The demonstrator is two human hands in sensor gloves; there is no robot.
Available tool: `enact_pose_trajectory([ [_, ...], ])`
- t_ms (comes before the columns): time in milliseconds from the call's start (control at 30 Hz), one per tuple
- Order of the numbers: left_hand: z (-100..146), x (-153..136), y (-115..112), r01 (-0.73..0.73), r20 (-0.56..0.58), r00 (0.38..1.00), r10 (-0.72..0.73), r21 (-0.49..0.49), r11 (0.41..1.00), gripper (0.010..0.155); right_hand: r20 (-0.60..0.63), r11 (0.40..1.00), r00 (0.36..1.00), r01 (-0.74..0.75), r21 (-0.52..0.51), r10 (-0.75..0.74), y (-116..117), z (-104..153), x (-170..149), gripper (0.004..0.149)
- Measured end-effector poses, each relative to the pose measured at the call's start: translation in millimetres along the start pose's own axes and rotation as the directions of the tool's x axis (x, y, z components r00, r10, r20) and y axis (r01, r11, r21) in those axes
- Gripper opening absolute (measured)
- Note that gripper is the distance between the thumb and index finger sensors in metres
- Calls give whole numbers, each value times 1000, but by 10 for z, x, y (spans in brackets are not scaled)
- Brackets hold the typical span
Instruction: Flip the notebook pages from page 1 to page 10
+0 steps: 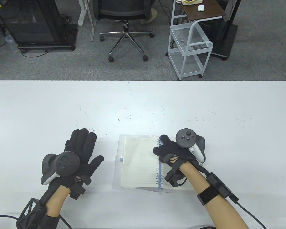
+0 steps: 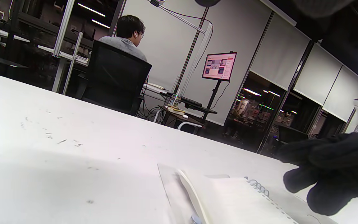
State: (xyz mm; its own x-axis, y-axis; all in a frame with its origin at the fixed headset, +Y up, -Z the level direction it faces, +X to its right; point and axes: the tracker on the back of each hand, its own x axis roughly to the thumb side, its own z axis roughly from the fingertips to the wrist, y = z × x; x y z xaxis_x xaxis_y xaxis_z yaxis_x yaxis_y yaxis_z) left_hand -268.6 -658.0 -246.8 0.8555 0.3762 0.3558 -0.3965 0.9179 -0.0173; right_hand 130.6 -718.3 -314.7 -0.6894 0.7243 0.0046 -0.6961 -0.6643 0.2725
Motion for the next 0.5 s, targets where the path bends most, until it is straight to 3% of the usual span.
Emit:
enact_pose_trajectory([
  [100, 0, 0, 0, 0, 0, 1000, 0, 0, 1000, 87, -8, 986, 990, -138, -93, 138, -174, 97, -194, 81],
  [167, 0, 0, 0, 0, 0, 1000, 0, 0, 1000, 87, -25, 974, 978, -208, -88, 207, -220, 144, -326, 86],
  [300, 0, 3, -1, -1, -5, 1000, 1, -2, 1000, 87, -54, 953, 952, -303, -27, 302, -212, 198, -544, 99],
  [500, 1, 6, 3, -1, -6, 1000, 1, 0, 1000, 87, -92, 889, 896, -411, 201, 434, -57, 152, -758, 111],
])
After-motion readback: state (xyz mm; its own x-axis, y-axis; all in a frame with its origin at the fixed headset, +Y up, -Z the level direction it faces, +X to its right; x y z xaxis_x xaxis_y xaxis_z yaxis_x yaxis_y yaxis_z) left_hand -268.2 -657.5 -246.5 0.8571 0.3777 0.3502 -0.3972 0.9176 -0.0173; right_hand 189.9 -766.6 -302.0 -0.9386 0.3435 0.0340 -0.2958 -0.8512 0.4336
